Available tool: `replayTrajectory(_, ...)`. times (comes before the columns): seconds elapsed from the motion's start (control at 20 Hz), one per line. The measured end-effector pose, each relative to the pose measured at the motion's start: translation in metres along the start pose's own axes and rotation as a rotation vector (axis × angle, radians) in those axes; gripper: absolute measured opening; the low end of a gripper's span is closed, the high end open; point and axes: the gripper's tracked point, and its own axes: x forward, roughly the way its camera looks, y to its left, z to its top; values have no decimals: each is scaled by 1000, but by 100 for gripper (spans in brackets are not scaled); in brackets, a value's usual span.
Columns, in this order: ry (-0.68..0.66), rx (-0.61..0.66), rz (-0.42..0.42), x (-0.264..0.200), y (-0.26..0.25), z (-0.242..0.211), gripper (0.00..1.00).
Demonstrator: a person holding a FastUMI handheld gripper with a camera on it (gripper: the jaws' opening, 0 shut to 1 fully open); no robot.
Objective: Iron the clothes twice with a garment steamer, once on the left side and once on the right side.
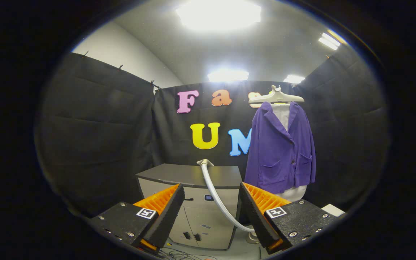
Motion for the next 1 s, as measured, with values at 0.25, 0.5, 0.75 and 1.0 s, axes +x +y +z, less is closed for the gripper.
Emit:
replayTrajectory(0.25,-15,-33,-39,67,16,28,94)
replayTrajectory(0.5,9,-42,-105,142,23,48,95)
replayTrajectory(0.75,27,-19,-142,214,27,59,95)
replayTrajectory(1.0,93,-64,-186,287,28,56,95)
